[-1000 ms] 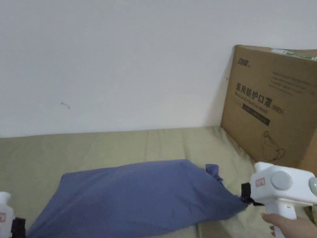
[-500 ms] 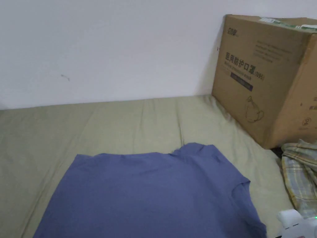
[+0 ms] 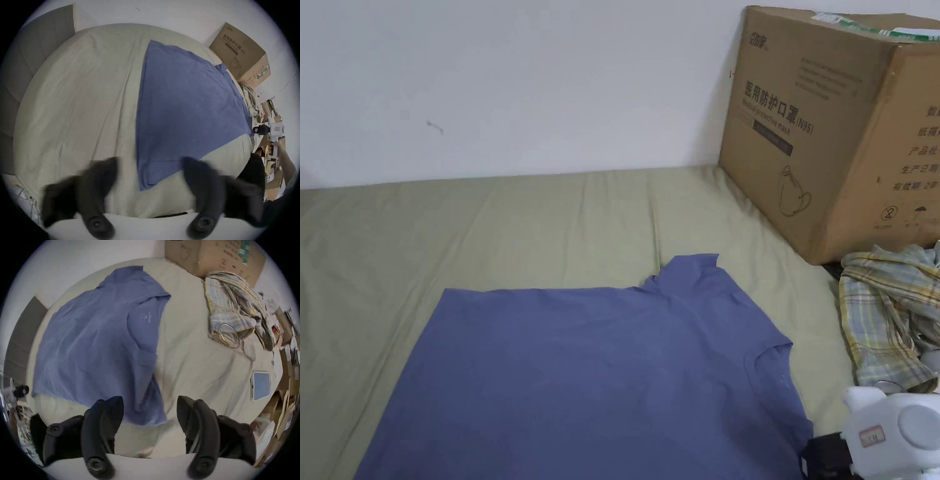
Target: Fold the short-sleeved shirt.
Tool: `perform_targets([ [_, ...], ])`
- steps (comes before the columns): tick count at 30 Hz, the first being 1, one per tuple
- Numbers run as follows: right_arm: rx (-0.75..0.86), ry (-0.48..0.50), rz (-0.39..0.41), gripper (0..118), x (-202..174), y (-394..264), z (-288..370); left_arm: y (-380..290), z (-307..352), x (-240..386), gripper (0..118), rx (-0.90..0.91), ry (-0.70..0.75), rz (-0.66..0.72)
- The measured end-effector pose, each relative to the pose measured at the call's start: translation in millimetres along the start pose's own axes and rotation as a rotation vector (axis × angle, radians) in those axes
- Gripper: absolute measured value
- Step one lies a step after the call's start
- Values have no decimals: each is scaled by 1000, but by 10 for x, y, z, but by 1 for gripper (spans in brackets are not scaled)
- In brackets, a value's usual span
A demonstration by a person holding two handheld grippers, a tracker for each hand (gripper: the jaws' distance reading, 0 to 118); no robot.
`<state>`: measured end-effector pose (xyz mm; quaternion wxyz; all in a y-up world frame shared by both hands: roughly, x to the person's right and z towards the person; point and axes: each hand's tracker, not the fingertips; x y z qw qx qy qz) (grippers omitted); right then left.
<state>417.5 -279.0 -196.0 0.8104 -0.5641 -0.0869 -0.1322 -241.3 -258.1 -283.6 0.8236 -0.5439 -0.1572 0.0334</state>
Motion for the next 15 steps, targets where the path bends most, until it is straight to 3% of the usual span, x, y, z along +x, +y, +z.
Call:
perform_targets([
  [1, 20, 33, -13, 75, -34, 25, 68, 12, 32, 48, 118, 18, -7, -8],
  [4, 144, 2, 37, 75, -263, 79, 362, 161, 272, 296, 118, 180, -11, -21],
  [10, 399, -48, 105, 75, -825, 190, 802, 399, 415, 1029, 115, 328, 216, -156],
  [11, 437, -17, 90, 75, -890, 203, 848, 429, 432, 1155, 106, 329, 222, -179],
  [12, 467, 13, 75, 71, -944, 213, 890, 463, 436, 1259, 77, 333, 226, -186],
  [13, 487, 61, 51, 57, -989, 233, 925, 488, 393, 1309, 41, 331, 207, -175],
  [14, 499, 102, 29, 29, -1018, 267, 945, 524, 361, 1372, 4, 334, 143, -167],
  [15, 501, 137, 19, 0, -1052, 301, 937, 543, 351, 1406, 0, 358, 96, -139],
])
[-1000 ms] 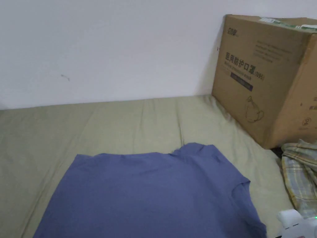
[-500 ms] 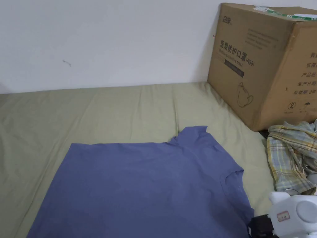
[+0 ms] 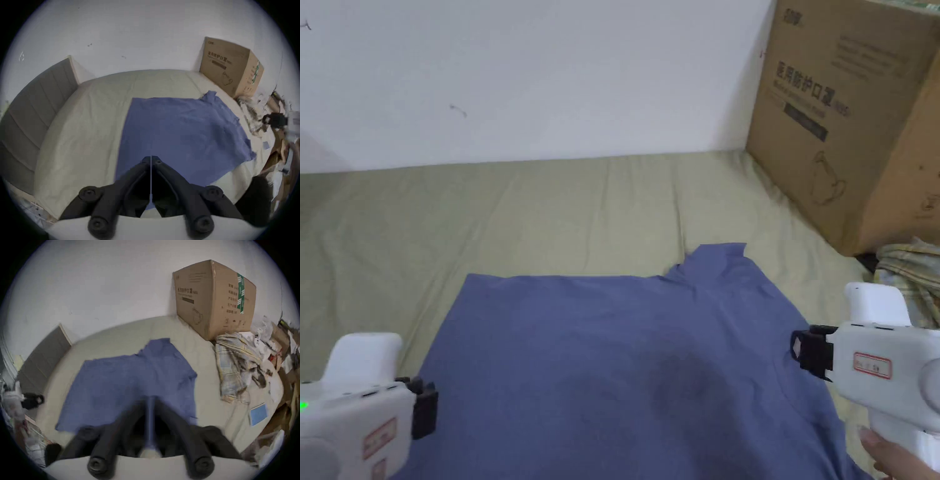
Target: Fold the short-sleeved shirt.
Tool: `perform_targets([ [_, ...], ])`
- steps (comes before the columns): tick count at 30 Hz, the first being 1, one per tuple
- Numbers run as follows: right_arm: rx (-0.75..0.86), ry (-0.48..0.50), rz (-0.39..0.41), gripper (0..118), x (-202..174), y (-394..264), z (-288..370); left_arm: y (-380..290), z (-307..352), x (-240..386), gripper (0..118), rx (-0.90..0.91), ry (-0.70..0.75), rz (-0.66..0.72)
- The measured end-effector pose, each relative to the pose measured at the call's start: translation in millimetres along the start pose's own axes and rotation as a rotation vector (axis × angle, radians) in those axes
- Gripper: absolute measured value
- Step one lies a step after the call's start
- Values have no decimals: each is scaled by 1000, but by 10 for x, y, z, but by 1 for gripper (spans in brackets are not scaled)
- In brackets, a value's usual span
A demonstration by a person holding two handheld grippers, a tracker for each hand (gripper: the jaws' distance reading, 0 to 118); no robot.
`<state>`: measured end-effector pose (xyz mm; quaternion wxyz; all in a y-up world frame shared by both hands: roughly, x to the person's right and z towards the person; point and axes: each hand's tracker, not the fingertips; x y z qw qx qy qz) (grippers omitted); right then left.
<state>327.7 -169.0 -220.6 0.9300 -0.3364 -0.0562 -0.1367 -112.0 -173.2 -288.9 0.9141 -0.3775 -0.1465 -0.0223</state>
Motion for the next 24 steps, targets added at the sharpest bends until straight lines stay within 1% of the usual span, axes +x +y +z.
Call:
perform_targets([
  [1, 23, -2, -17, 0, -16, 7, -12, 27, -22, 20, 0, -1, -27, 29],
  [2, 7, 2, 4, 0, -30, 38, -48, 63, -119, -35, 0, -12, -75, 42],
  [3, 3, 8, 12, 0, -46, 74, -89, 115, -173, -25, 0, -23, -86, 39],
  [4, -4, 5, 30, 0, -63, 103, -145, 199, -252, -3, 0, -22, -60, 19],
  [6, -8, -12, 75, 0, -67, 163, -264, 446, -497, -40, 0, -34, -27, -84],
  [7, -5, -7, 77, 0, -63, 213, -298, 580, -635, -92, 0, -43, -29, -104],
  [8, -3, 4, 78, 0, -30, 249, -349, 744, -825, -175, 0, -60, -40, -108],
  [9, -9, 63, 67, 0, 13, 285, -409, 918, -1048, -291, 0, -88, -72, -95],
  [11, -19, 145, 30, 0, 88, 350, -497, 1239, -1486, -515, 0, -131, -115, -33],
  [12, -15, 151, 13, 0, 115, 364, -545, 1371, -1703, -624, 1, -144, -108, -11],
  [14, -23, 152, 12, 0, 163, 395, -655, 1615, -2117, -746, 2, -168, -60, -25],
  [15, -31, 140, 18, 0, 133, 409, -673, 1704, -2305, -804, 14, -176, -36, -38],
  [16, -45, 115, 31, 0, 145, 408, -729, 1787, -2501, -861, 31, -175, -14, -47],
  [17, -56, 98, 42, 0, 163, 403, -784, 1851, -2674, -926, 57, -170, 5, -41],
  [18, -63, 95, 45, 0, 183, 395, -832, 1892, -2793, -923, 99, -174, 0, -28],
  [20, -77, 97, 56, 0, 208, 380, -900, 1945, -3139, -1003, 112, -222, 11, 4],
  [21, -82, 96, 63, 0, 219, 364, -929, 1944, -3246, -1012, 118, -216, 13, -2],
  [22, -88, 90, 71, 0, 228, 344, -958, 1931, -3337, -1016, 118, -222, 13, -7],
  [24, -101, 77, 86, 0, 253, 323, -994, 1880, -3571, -1014, 117, -272, 85, -37],
])
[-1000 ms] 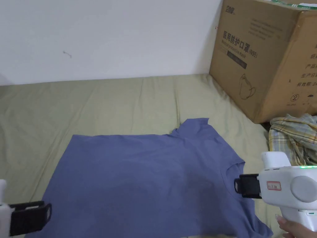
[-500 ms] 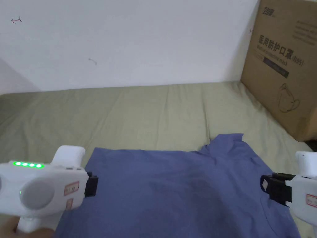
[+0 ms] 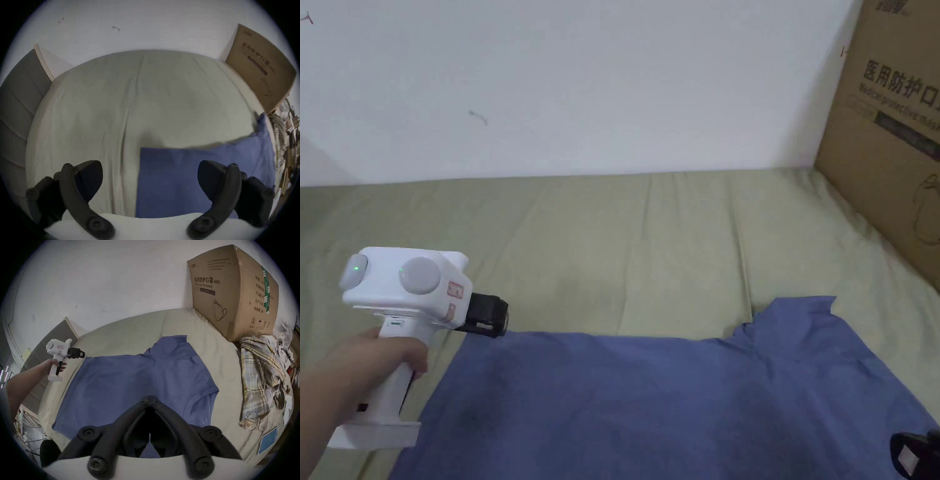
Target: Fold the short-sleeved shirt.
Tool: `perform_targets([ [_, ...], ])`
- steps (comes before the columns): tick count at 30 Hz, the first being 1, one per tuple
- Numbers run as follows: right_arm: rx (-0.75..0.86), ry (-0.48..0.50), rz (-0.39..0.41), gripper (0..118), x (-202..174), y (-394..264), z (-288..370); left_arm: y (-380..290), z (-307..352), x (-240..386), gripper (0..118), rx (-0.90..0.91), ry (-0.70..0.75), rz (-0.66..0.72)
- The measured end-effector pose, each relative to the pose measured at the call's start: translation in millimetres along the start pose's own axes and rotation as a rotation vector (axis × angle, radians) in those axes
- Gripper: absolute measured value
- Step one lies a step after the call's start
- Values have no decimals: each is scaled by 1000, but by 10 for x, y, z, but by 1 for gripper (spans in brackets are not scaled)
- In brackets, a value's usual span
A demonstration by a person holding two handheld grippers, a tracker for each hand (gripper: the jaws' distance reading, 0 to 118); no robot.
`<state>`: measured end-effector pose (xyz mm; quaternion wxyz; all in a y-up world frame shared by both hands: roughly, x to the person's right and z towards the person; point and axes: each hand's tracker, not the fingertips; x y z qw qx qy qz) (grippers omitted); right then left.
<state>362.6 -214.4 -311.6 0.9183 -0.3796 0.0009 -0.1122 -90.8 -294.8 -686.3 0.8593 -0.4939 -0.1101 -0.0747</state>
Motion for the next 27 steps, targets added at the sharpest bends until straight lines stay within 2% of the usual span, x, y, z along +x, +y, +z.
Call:
perform_targets([
  [5, -19, -26, 8, 0, 81, -54, -84, -81, -418, -2, 117, -90, 43, -29],
  [6, -21, -34, 5, 0, 96, -60, -103, -104, -445, -33, 112, -119, 10, -11],
  [8, -18, -48, -6, 0, 158, -58, -148, -120, -335, -76, 105, -70, -25, 66],
  [10, -18, -54, -16, 0, 202, -44, -203, -110, -174, -118, 69, -9, -18, 66],
  [11, -21, -49, -24, 0, 237, -27, -236, -144, -43, -106, 43, 39, -39, 53],
  [12, -23, -41, -33, 0, 259, -10, -268, -202, 77, -93, 0, 73, -71, 39],
  [14, -32, -13, -51, 0, 324, 96, -361, -350, 319, -95, 1, 161, -198, 79],
  [16, -31, -5, -57, 0, 401, 270, -473, -502, 539, -78, 1, 187, -155, 70],
  [20, -39, -2, -86, 2, 643, 748, -923, -657, 876, -118, 1, 226, -187, 84],
  [21, -59, -9, -115, 18, 704, 866, -1055, -694, 934, -111, 1, 220, -197, 90],
  [24, -135, -33, -170, 96, 952, 1220, -1558, -732, 1134, -101, 1, 249, -211, 100],
  [27, -175, -108, -195, 97, 1134, 1467, -2009, -741, 1231, -122, 1, 266, -228, 111],
])
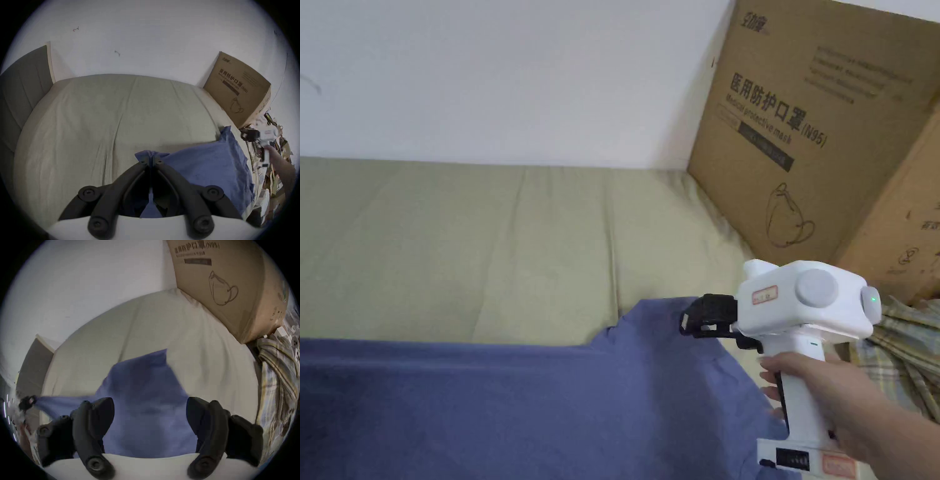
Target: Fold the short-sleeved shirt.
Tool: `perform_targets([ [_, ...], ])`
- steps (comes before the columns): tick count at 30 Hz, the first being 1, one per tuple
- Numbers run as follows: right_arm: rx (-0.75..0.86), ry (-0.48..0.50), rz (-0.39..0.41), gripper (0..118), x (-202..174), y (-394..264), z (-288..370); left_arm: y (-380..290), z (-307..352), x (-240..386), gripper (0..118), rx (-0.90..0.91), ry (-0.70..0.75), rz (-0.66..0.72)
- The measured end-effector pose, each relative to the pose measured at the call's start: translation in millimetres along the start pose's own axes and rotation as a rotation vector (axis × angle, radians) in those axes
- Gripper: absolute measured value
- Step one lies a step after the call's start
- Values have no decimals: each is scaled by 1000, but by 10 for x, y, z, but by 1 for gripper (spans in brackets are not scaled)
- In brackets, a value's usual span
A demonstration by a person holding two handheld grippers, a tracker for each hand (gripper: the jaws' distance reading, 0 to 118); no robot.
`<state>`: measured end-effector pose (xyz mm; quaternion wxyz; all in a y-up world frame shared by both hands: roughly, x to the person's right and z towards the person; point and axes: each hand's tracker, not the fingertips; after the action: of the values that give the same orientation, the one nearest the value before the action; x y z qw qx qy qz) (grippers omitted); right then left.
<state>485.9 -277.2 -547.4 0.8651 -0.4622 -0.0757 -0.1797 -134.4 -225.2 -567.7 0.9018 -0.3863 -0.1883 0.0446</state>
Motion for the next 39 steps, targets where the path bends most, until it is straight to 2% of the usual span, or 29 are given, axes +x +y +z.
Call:
perform_targets([
  [3, -46, -76, -27, 97, 71, 241, -346, 3, 59, -6, 1, 19, -6, 3],
  [5, -70, -138, -1, 97, 120, 291, -543, -21, 87, -9, 1, 33, -12, 1],
  [7, -115, -185, 31, 97, 129, 289, -675, -20, 130, 6, 1, 58, -20, -17],
  [9, -170, -159, 74, 96, 88, 208, -725, -7, 121, 8, 1, 44, -11, -46],
  [11, -136, -197, 165, 88, -5, 143, -688, -5, 142, 12, 1, 36, 2, -65],
  [13, -114, -163, 156, 55, -41, 69, -584, -11, 133, -25, 1, 27, -2, -61],
  [14, -98, -144, 134, 32, -41, 50, -530, -19, 151, -23, 1, 26, 4, -60],
  [15, -96, -100, 117, 2, -33, 33, -477, -36, 176, -18, 1, 26, 7, -55],
  [16, -94, -46, 97, 3, -45, -16, -378, -65, 195, -27, 1, 34, 9, -47],
  [19, 8, -27, 143, 2, -82, -101, -32, -157, 361, 48, 1, 49, 17, -22],
  [22, 120, 33, 82, 3, -49, -179, 507, -187, 584, 81, 1, 62, 22, -5],
  [26, 234, 33, 166, 2, -91, -296, 1318, -102, 1000, 189, 1, 116, 54, -47],
  [31, 327, 91, 144, 2, -198, -408, 2249, 63, 1630, 355, 1, 170, 50, -32],
  [34, 374, 100, 170, 2, -384, -495, 2806, 176, 1986, 463, 1, 204, -36, -53],
  [39, 446, 110, 178, 2, -578, -464, 3544, 401, 2549, 632, 1, 250, 14, -69],
])
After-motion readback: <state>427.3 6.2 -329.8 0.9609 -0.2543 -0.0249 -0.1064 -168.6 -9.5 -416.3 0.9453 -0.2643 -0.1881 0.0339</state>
